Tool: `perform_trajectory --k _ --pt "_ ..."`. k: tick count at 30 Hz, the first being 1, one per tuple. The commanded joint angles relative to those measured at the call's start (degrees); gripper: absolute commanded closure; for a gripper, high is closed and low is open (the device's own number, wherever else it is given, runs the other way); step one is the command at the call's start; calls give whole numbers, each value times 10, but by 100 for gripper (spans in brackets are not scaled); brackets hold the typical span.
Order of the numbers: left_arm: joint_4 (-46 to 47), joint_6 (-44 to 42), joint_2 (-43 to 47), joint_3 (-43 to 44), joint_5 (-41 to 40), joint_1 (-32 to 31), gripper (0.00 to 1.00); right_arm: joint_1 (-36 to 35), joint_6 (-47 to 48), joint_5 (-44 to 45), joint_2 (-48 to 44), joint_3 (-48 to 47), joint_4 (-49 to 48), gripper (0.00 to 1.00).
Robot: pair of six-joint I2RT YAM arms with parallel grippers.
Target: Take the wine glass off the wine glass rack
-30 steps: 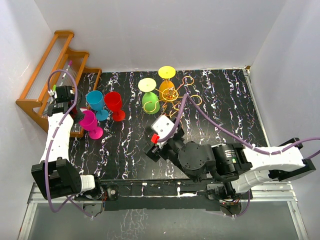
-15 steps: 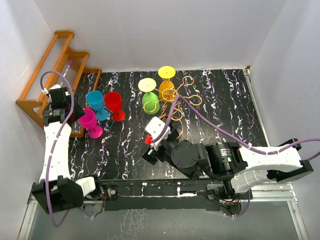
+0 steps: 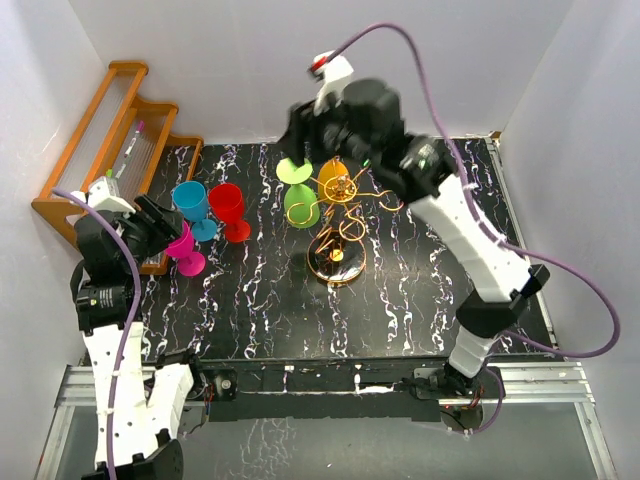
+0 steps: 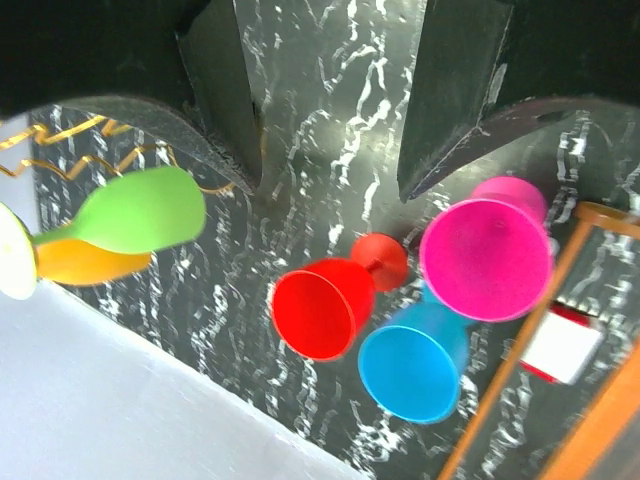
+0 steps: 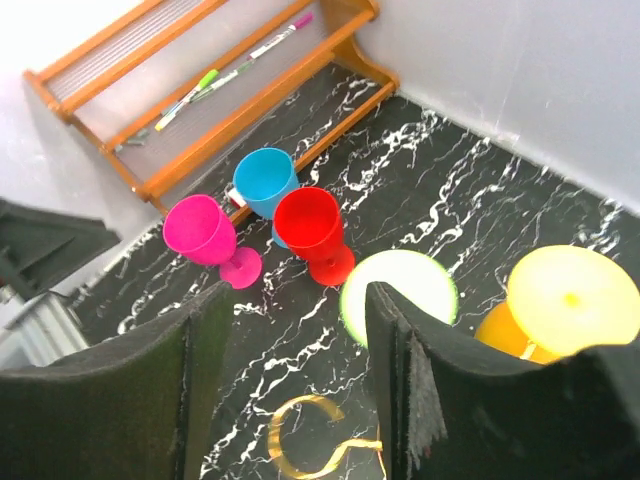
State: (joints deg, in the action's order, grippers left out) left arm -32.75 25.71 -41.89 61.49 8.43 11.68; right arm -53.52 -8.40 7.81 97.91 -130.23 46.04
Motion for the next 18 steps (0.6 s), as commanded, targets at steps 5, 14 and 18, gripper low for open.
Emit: perform_trajectory --k 5,14,18 --pt "58 62 -38 9 185 3 44 232 -183 -390 35 1 -35 48" --pt "186 170 -107 21 334 3 44 239 -153 -391 89 2 26 53" --pt "217 198 -134 27 369 2 44 238 -133 -353 91 14 43 55"
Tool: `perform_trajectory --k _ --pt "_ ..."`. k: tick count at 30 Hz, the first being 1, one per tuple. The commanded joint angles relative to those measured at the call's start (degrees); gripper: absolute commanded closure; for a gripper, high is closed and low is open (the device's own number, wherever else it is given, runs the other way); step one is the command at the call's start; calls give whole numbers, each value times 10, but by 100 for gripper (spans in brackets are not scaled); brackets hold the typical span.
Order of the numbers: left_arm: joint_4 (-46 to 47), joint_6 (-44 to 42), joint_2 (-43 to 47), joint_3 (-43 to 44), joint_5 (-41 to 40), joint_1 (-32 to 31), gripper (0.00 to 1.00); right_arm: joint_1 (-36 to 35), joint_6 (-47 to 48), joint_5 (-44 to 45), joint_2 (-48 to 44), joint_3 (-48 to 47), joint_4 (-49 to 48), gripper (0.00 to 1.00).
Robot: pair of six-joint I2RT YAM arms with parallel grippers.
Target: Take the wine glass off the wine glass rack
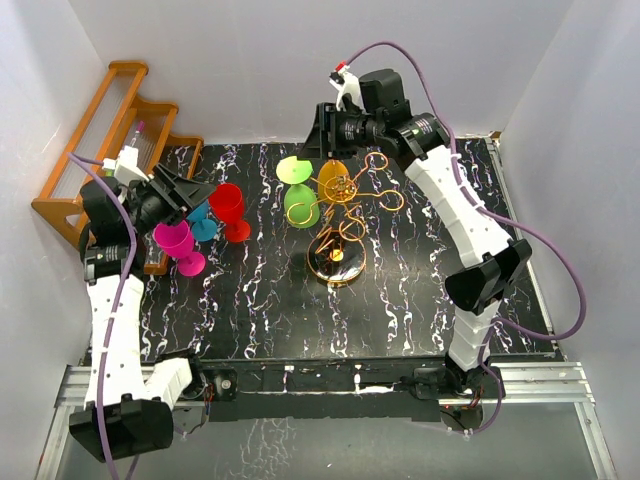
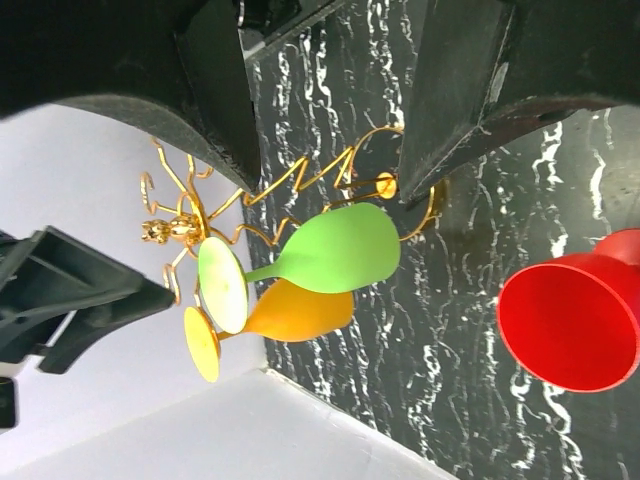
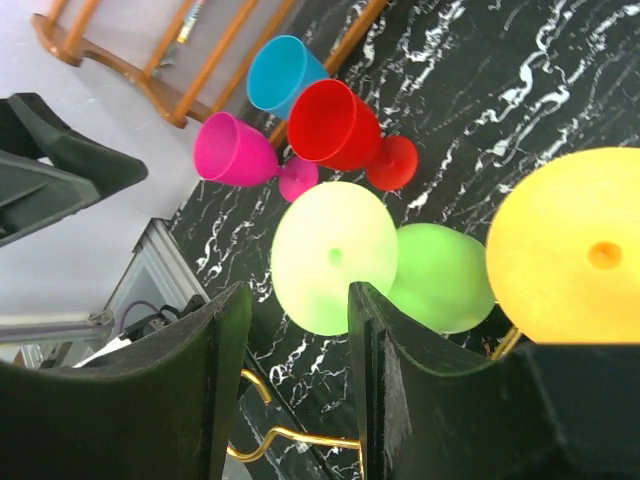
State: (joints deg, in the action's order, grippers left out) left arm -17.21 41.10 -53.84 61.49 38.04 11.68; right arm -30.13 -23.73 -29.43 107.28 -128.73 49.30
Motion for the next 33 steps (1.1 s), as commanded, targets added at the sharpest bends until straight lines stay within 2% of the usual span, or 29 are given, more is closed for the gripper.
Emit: perform_trajectory --k 1,7,19,33 --pt "61 44 -18 29 73 1 44 4 22 29 -4 2 11 55" --pt "53 39 -37 38 61 -16 45 4 30 61 2 0 16 55" --pt "4 -8 -56 48 -1 -83 46 3 35 57 20 10 15 56" --pt "-1 -15 -47 22 -15 -96 47 -28 34 30 17 32 -23 57"
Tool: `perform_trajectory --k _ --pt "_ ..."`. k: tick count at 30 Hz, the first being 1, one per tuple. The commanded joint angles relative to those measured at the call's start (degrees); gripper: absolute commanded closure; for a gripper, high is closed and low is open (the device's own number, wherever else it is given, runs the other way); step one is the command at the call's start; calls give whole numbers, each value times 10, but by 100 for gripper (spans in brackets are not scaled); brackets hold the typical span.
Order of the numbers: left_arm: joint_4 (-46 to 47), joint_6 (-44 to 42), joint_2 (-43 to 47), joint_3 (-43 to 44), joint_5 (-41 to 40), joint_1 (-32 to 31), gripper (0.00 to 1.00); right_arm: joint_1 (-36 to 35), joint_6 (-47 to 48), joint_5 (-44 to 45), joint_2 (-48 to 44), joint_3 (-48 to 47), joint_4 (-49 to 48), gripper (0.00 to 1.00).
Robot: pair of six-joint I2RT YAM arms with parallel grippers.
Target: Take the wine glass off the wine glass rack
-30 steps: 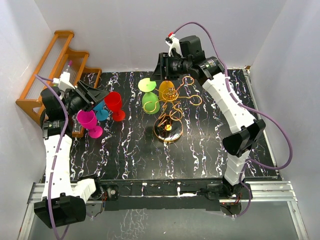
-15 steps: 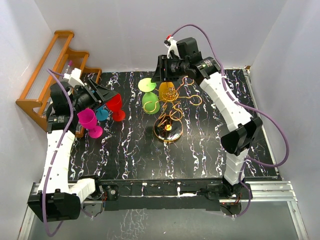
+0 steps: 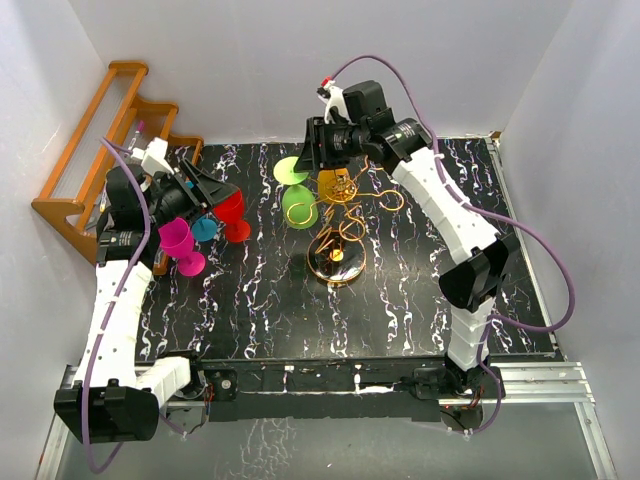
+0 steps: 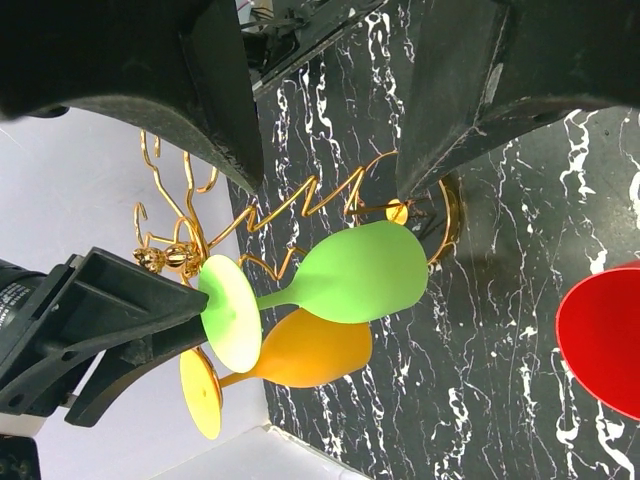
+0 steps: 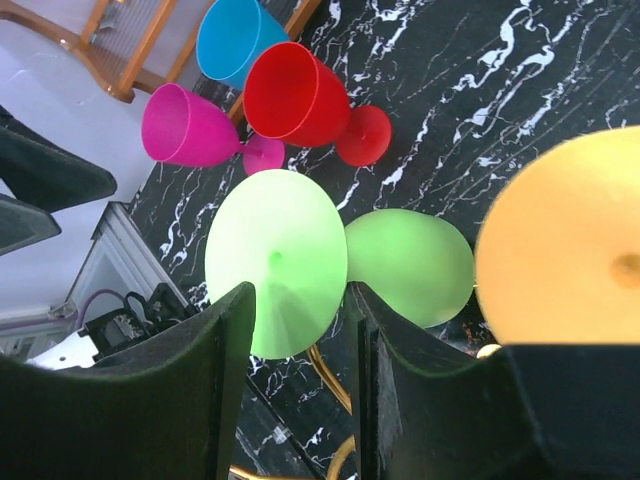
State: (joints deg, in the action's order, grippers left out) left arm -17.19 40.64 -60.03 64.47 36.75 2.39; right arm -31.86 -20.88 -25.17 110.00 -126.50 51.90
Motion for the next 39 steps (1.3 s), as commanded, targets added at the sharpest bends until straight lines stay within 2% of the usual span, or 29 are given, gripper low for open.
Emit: perform_trajectory --k 1,28,39 --pt "-2 -11 15 -9 -3 -4 47 -11 5 -11 -12 13 -52 58" --pt "1 -6 21 -29 -13 -16 47 -25 -23 -22 -82 82 -166 64" --pt "4 -6 19 -29 -16 -25 47 -27 -33 -56 -81 95 -191 64"
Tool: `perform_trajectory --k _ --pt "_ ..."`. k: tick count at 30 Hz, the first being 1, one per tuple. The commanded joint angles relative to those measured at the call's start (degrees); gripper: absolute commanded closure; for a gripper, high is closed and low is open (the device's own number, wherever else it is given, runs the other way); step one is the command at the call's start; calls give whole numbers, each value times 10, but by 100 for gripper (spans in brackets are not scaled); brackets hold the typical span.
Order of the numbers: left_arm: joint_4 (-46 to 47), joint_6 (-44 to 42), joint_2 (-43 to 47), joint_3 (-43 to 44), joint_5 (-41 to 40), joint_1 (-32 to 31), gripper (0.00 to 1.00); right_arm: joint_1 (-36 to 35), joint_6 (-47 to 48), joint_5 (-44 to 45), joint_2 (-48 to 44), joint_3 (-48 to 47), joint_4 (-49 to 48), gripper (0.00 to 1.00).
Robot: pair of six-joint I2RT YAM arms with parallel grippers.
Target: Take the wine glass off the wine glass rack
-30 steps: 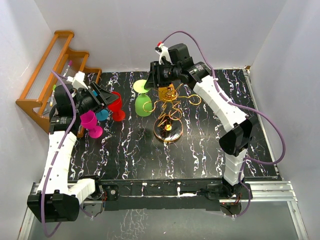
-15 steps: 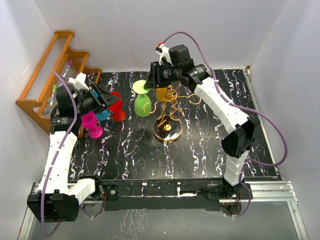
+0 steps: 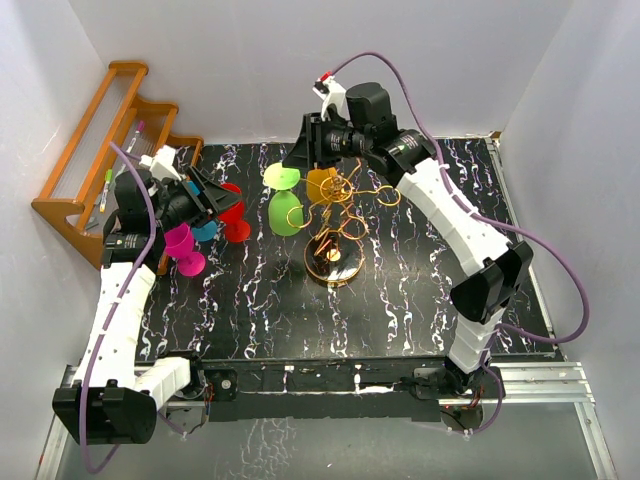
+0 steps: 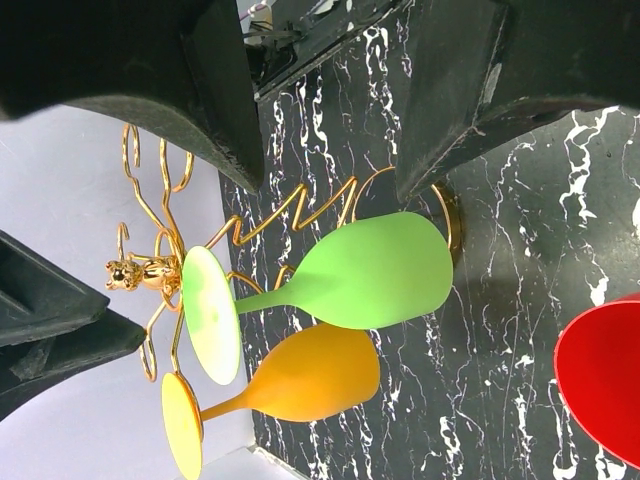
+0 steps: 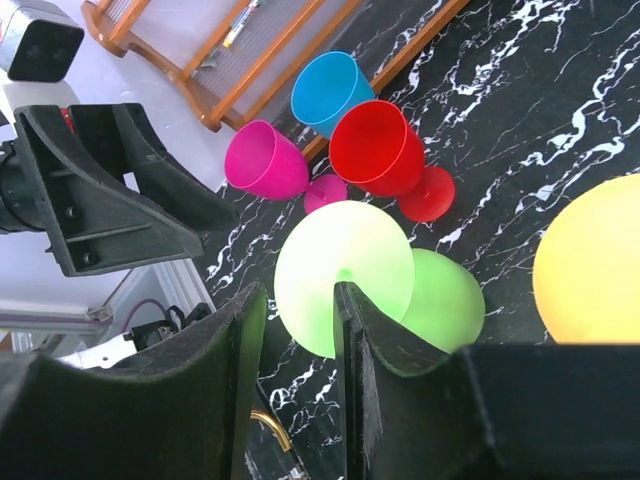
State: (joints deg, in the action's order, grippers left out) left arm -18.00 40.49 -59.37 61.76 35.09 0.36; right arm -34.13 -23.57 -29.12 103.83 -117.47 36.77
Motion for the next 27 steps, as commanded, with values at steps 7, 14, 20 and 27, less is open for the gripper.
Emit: perform_trajectory --k 7,14,20,27 --pt "27 14 -6 27 5 -6 47 -7 10 68 -53 33 -45 64" --pt "84 103 -67 87 69 -11 47 -9 26 172 -134 101 -85 63" --pt "3 67 -155 181 95 -50 48 -10 39 224 -195 128 -89 63" --pt "-44 47 -198 219 84 -74 49 -10 40 255 -286 189 -111 63"
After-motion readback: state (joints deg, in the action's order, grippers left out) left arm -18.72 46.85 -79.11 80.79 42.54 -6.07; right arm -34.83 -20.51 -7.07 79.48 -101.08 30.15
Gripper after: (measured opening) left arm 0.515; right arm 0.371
